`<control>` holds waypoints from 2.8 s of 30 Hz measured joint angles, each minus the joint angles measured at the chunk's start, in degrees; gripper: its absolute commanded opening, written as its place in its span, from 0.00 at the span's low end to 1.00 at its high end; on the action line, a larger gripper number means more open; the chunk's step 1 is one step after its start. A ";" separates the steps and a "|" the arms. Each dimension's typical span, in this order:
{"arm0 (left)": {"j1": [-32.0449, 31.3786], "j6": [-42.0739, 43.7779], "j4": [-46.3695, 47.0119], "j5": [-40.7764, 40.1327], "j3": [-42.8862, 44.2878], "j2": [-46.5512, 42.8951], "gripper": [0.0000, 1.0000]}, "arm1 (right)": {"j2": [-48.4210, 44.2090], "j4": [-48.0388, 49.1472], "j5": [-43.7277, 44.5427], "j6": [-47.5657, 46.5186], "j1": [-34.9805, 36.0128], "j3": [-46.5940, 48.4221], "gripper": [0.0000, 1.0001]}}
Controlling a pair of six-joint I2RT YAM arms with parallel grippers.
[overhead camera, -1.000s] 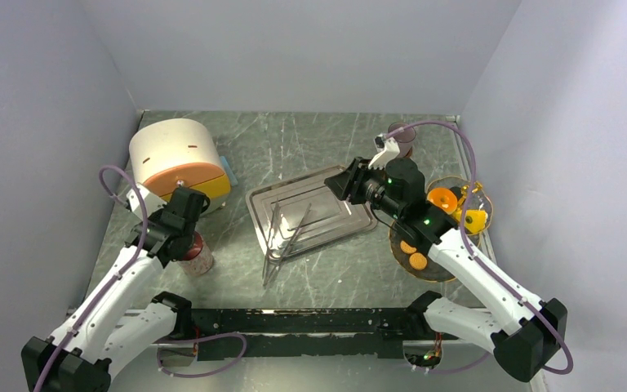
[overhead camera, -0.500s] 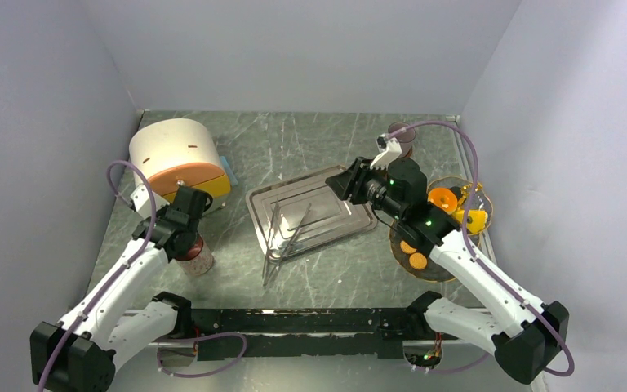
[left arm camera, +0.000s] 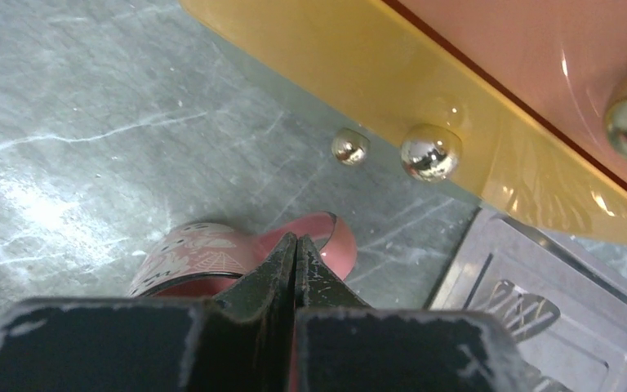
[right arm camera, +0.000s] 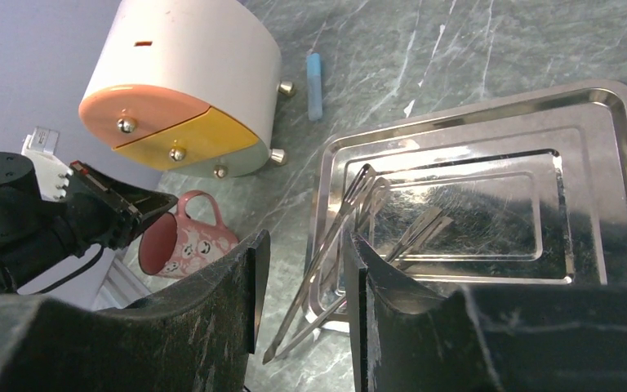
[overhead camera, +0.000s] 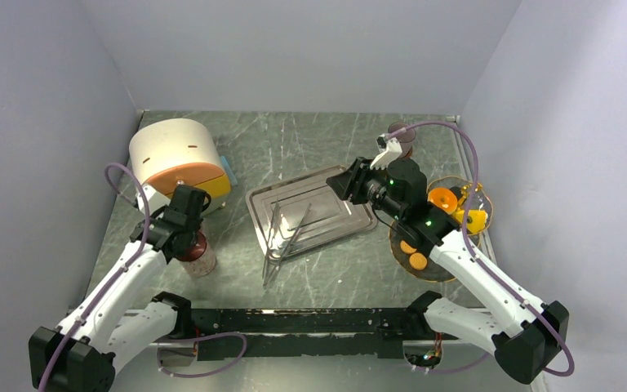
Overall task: Serve the afternoon tea
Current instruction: Adjust the cup at the center of the board.
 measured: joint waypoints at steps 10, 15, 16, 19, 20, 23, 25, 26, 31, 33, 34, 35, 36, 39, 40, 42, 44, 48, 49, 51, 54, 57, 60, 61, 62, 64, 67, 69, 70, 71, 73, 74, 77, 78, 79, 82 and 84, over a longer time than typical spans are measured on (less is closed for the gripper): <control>0.00 7.15 1.97 6.36 -0.11 -2.12 0.05 | -0.92 -0.02 -1.53 -1.33 0.00 0.00 0.48; 0.00 9.29 4.79 12.24 -0.66 -3.52 0.05 | -2.71 -0.55 -2.14 -2.71 0.00 0.31 0.49; 0.00 9.46 5.42 13.27 -0.98 -3.72 0.05 | -2.84 -0.87 -2.12 -2.95 0.00 0.55 0.49; -0.02 10.14 6.64 16.22 -2.34 -4.09 0.05 | -3.19 -1.92 -2.14 -3.78 0.00 1.57 0.50; -0.02 10.25 6.71 17.05 -2.64 -4.09 0.05 | -3.32 -2.16 -2.19 -3.96 0.00 1.86 0.50; -0.02 10.60 6.62 17.92 -2.82 -4.13 0.05 | -3.43 -2.34 -2.38 -4.17 0.00 2.43 0.50; -0.02 11.26 6.49 17.66 -2.64 -4.42 0.05 | -3.41 -2.49 -2.71 -4.17 0.00 2.47 0.50; -0.02 11.72 6.38 17.22 -2.34 -4.63 0.05 | -3.34 -2.56 -2.99 -4.17 0.00 2.47 0.50; 0.00 14.10 5.79 10.60 1.70 -5.38 0.05 | -3.21 -2.54 -3.76 -4.02 0.00 2.47 0.50; 0.00 14.43 5.66 7.72 2.62 -4.96 0.05 | -3.21 -2.54 -3.93 -3.89 0.00 2.47 0.50; 0.00 14.49 5.66 6.82 2.64 -4.68 0.05 | -3.21 -2.54 -3.93 -3.89 0.00 2.47 0.50; 0.00 14.51 5.35 5.75 2.64 -4.09 0.05 | -3.28 -2.54 -3.96 -3.87 0.00 2.47 0.50; 0.00 14.49 5.11 4.92 2.60 -3.32 0.05 | -3.34 -2.56 -3.96 -3.87 0.00 2.47 0.50; 0.00 14.40 4.81 3.10 2.08 -1.20 0.05 | -3.72 -2.60 -3.96 -3.85 0.00 2.47 0.50; 0.00 14.36 4.76 2.80 1.77 -0.72 0.05 | -3.87 -2.67 -3.93 -3.87 0.00 2.47 0.50; 0.00 14.25 4.55 2.62 1.33 0.11 0.05 | -4.13 -2.91 -3.93 -3.89 0.00 2.47 0.50; 0.00 14.05 4.37 2.62 1.29 1.05 0.05 | -4.33 -3.15 -3.91 -3.91 0.00 2.47 0.50; 0.00 14.01 4.39 2.89 1.16 2.43 0.05 | -4.39 -3.17 -3.91 -3.91 0.00 2.47 0.50; 0.00 14.01 4.42 3.06 0.96 2.64 0.05 | -4.42 -3.17 -3.91 -3.91 0.00 2.47 0.50; -0.02 13.94 4.59 3.54 0.26 2.93 0.05 | -4.50 -3.17 -3.91 -3.91 0.00 2.47 0.50; 0.00 13.81 6.16 4.37 -0.50 2.71 0.05 | -4.50 -3.17 -3.93 -3.93 0.00 2.47 0.50; 0.00 14.03 7.39 6.05 -1.11 2.14 0.05 | -4.50 -3.15 -3.96 -3.98 0.00 2.47 0.50; 0.00 14.12 7.82 8.66 -1.11 2.21 0.05 | -4.50 -3.19 -3.93 -4.22 0.00 2.47 0.51; 0.00 14.29 8.02 9.64 -1.11 2.29 0.05 | -4.50 -3.23 -3.91 -4.39 0.00 2.47 0.51; 0.00 14.49 8.24 10.69 -1.11 2.40 0.05 | -4.50 -3.34 -3.91 -4.59 0.00 2.47 0.51; 0.00 14.80 8.52 12.35 -1.11 2.56 0.05 | -4.50 -3.52 -3.89 -4.81 0.00 2.47 0.51; 0.00 15.61 8.96 15.41 -1.16 2.47 0.05 | -4.52 -3.54 -3.91 -4.94 0.00 2.47 0.51; 0.00 16.00 9.44 17.29 -1.44 2.19 0.05 | -4.55 -3.54 -4.04 -5.01 0.00 2.47 0.52; 0.00 16.02 9.57 17.92 -1.55 2.05 0.05 | -4.57 -3.52 -4.31 -5.03 0.00 2.47 0.52; 0.00 16.02 9.70 18.69 -1.70 1.86 0.05 | -4.57 -3.52 -4.63 -5.07 0.00 2.47 0.52; 0.00 16.04 10.03 20.28 -2.01 1.57 0.05 | -4.61 -3.48 -5.18 -5.18 0.00 2.47 0.52; 0.00 16.09 10.16 21.05 -2.10 1.55 0.05 | -4.61 -3.43 -5.46 -5.20 0.00 2.47 0.53; 0.00 16.35 10.97 23.52 -2.51 1.55 0.05 | -4.59 -3.39 -6.27 -5.20 0.00 2.47 0.53; 0.00 16.48 11.28 24.22 -2.67 1.53 0.05 | -4.59 -3.34 -6.56 -5.18 0.00 2.47 0.53; 0.00 16.63 11.65 25.16 -2.82 1.49 0.05 | -4.52 -3.28 -6.91 -5.18 0.02 2.47 0.53; 0.00 17.35 12.68 27.91 -3.34 1.09 0.05 | -3.96 -2.73 -7.80 -5.16 0.31 2.47 0.53; 0.00 17.84 13.75 30.03 -3.78 0.48 0.05 | -3.21 -2.38 -8.13 -5.16 1.01 2.47 0.53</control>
